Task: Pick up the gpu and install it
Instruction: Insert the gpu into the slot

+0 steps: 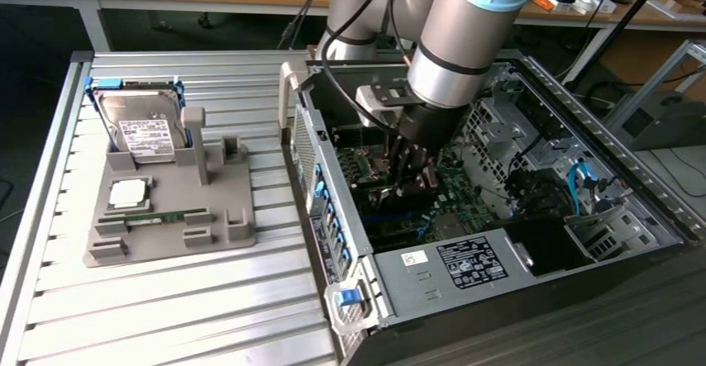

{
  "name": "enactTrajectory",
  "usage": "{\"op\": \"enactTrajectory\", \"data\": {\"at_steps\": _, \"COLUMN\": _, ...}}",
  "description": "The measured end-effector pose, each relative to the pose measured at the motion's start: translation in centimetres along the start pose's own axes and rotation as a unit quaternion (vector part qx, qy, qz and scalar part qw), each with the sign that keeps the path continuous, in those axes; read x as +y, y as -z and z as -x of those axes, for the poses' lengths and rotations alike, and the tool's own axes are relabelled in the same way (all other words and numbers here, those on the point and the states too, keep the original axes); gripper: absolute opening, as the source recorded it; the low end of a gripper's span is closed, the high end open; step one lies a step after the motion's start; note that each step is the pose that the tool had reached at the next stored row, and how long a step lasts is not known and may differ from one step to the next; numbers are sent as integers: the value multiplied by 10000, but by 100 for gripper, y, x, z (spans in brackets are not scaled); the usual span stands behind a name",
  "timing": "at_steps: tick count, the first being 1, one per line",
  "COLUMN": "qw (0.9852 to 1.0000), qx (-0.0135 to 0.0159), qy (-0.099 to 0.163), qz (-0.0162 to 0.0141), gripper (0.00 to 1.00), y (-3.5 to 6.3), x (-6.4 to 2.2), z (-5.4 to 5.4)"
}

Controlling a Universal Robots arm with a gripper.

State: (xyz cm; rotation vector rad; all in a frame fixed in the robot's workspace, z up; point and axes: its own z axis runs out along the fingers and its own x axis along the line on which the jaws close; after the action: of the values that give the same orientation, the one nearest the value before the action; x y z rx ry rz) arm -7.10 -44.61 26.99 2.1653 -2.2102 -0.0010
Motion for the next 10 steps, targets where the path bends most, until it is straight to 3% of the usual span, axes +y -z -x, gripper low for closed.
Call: {"op": "enactTrajectory", "data": {"at_steps": 10, "qw": 10000, "qx": 1, "qy": 44, "qz": -1, "gripper": 27, "y": -26, "x": -1, "z": 2}}
